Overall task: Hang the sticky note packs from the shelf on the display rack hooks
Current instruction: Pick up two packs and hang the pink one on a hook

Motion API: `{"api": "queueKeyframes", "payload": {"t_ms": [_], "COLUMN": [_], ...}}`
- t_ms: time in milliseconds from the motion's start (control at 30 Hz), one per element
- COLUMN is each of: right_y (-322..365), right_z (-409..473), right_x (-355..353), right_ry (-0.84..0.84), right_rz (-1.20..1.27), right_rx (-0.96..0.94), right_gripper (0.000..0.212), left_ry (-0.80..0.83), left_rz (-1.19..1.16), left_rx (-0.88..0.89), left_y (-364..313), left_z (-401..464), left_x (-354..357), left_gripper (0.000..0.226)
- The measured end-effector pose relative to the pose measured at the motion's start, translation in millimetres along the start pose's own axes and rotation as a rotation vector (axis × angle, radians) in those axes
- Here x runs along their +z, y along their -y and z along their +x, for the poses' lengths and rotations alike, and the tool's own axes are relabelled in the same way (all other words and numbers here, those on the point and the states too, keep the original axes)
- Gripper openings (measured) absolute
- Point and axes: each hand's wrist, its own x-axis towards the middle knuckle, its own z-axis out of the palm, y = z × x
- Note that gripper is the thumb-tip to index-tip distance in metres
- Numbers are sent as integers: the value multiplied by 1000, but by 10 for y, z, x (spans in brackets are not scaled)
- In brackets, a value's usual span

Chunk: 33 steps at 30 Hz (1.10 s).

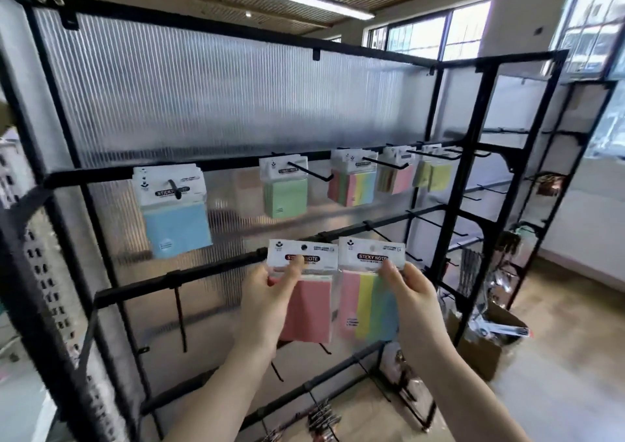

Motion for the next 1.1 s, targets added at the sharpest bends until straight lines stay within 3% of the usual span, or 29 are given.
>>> {"api": "queueKeyframes", "payload": {"t_ms": [133, 400, 567, 667, 767, 933, 1100], "right_y": [74, 159, 236, 310, 373, 376, 302], "right_z": [509, 1287, 1504, 1640, 1792, 2044, 2316], "right_x": [-122, -183, -232, -256, -290, -368, -423], "right_ry": [-95, -236, -250, -263, -265, -184, -37], "right_rz": [-89, -122, -90, -79, -74, -35, -62], "right_rx": [-52, -298, -341, -362, -376, -385, -419], "right_gripper": [33, 40, 26, 28, 35, 11, 11], "left_ry": [127, 405, 419, 393, 378, 339, 215], "left_rz": [5, 58, 112, 148, 145, 134, 151], "left_rx": [41, 159, 282, 337, 351, 332, 321], "left_y": [-8, -94, -246, -327, -361, -364, -323], "left_z": [408, 1051, 1217, 1322, 1420, 1515, 1531], "left_x": [280, 774, 1127, 1293, 1429, 1582, 1672], "left_gripper": [65, 19, 44, 58, 61, 61, 54]}}
